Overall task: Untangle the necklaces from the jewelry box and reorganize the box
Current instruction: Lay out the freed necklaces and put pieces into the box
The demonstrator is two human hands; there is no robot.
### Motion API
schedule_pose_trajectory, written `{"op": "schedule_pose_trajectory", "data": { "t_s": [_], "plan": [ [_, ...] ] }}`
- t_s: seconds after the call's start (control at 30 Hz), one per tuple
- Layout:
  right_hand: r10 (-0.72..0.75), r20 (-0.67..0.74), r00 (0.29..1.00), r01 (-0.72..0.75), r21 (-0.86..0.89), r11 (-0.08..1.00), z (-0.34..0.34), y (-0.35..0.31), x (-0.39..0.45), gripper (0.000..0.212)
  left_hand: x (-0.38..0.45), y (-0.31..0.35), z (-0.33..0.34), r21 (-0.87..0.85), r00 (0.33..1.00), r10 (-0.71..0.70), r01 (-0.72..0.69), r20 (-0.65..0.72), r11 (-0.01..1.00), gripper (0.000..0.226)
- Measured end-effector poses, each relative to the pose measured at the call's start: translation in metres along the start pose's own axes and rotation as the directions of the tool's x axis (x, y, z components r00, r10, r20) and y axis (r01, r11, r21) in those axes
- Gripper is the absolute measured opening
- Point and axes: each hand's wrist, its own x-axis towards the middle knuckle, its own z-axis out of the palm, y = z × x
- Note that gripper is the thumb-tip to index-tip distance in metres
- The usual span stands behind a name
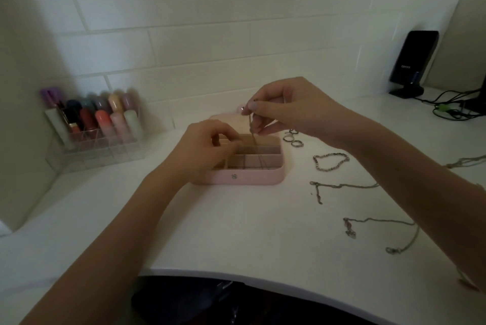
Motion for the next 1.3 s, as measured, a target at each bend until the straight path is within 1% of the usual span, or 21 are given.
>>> {"op": "schedule_pose_trajectory", "data": {
  "t_s": [0.07,0.13,0.2,0.3,0.37,0.4,0.43,0.47,0.5,0.6,0.7,0.73,0.8,0.83,0.9,0.97,1.0,1.07,1.17,1.23,1.3],
  "plan": [
    [0.005,0.021,1.0,-0.004,-0.043,0.999,0.006,0.002,0.0,0.014,0.0,0.0,0.005,0.105,0.995,0.055,-0.063,0.081,0.993,0.003],
    [0.003,0.016,1.0,-0.002,-0.07,0.998,0.009,0.003,0.0,0.013,0.0,-0.001,0.008,0.124,0.989,0.064,-0.081,0.137,0.989,0.007],
    [0.004,0.007,1.0,-0.004,-0.065,0.998,0.01,0.003,0.0,0.013,0.0,-0.001,0.009,0.111,0.988,0.051,-0.067,0.146,0.992,0.013],
    [0.001,-0.001,1.0,-0.001,-0.055,0.999,0.01,0.003,-0.001,0.013,0.001,0.0,0.01,0.083,0.995,0.042,-0.05,0.095,0.995,0.01],
    [-0.006,-0.004,1.0,0.005,-0.061,0.998,0.01,0.002,-0.002,0.013,0.001,0.001,0.007,-0.003,0.999,0.019,-0.019,0.033,1.0,0.007],
    [-0.007,-0.007,1.0,0.007,-0.063,0.998,0.01,0.002,-0.002,0.013,0.001,0.002,0.003,-0.092,1.0,0.001,0.001,0.026,0.996,0.007],
    [-0.008,-0.011,1.0,0.008,-0.064,0.998,0.01,0.003,-0.002,0.013,0.0,0.004,0.0,-0.193,0.999,-0.009,0.018,0.044,0.981,0.006],
    [-0.009,-0.015,1.0,0.008,-0.061,0.998,0.01,0.003,-0.002,0.013,-0.002,0.007,-0.003,-0.267,0.997,-0.006,0.025,0.073,0.963,0.011],
    [-0.009,-0.017,1.0,0.008,-0.058,0.998,0.009,0.003,-0.002,0.013,-0.003,0.009,-0.004,-0.312,0.995,0.004,0.026,0.095,0.95,0.017],
    [-0.008,0.002,1.0,0.008,-0.049,0.999,0.011,0.003,-0.002,0.013,-0.005,0.014,-0.008,-0.413,0.991,0.017,0.038,0.129,0.91,0.023],
    [-0.009,0.004,1.0,0.009,-0.054,0.998,0.011,0.004,-0.002,0.013,-0.006,0.019,-0.01,-0.479,0.964,0.101,0.03,0.247,0.877,0.027],
    [-0.009,-0.003,1.0,0.009,-0.057,0.998,0.01,0.005,-0.002,0.013,-0.007,0.02,-0.01,-0.474,0.957,0.11,0.032,0.269,0.88,0.025],
    [-0.018,-0.019,1.0,0.016,-0.063,0.998,0.008,0.006,-0.001,0.01,-0.008,0.019,-0.009,-0.451,0.961,0.053,0.079,0.271,0.889,0.021],
    [-0.023,-0.024,0.999,0.022,-0.068,0.997,0.008,0.005,-0.001,0.009,-0.008,0.018,-0.008,-0.443,0.965,0.019,0.103,0.262,0.89,0.022],
    [-0.006,-0.035,0.999,0.003,-0.09,0.996,0.005,0.008,-0.001,0.011,-0.007,0.012,-0.008,-0.429,0.976,-0.022,0.115,0.216,0.896,0.016],
    [0.077,-0.038,0.996,-0.082,-0.146,0.986,0.0,0.013,0.001,0.019,-0.006,0.009,-0.012,-0.39,0.987,-0.043,0.1,0.153,0.915,0.006],
    [0.138,-0.032,0.99,-0.141,-0.176,0.974,-0.002,0.015,0.002,0.022,-0.006,0.008,-0.014,-0.362,0.991,-0.046,0.089,0.124,0.928,0.005],
    [0.234,-0.015,0.972,-0.232,-0.198,0.952,-0.006,0.02,0.001,0.021,-0.007,0.007,-0.014,-0.32,0.994,-0.049,0.077,0.094,0.944,0.006],
    [0.275,0.008,0.961,-0.269,-0.175,0.947,-0.007,0.024,-0.001,0.016,-0.007,0.005,-0.013,-0.184,0.996,-0.04,0.055,0.083,0.981,0.008],
    [0.266,0.022,0.964,-0.259,-0.162,0.952,-0.007,0.025,-0.002,0.014,-0.008,0.004,-0.012,-0.097,0.995,-0.024,0.033,0.092,0.995,0.006],
    [0.248,0.042,0.968,-0.236,-0.195,0.952,-0.007,0.025,-0.002,0.013,-0.008,0.003,-0.011,-0.02,0.995,-0.01,0.012,0.096,1.0,0.007]
  ]
}}
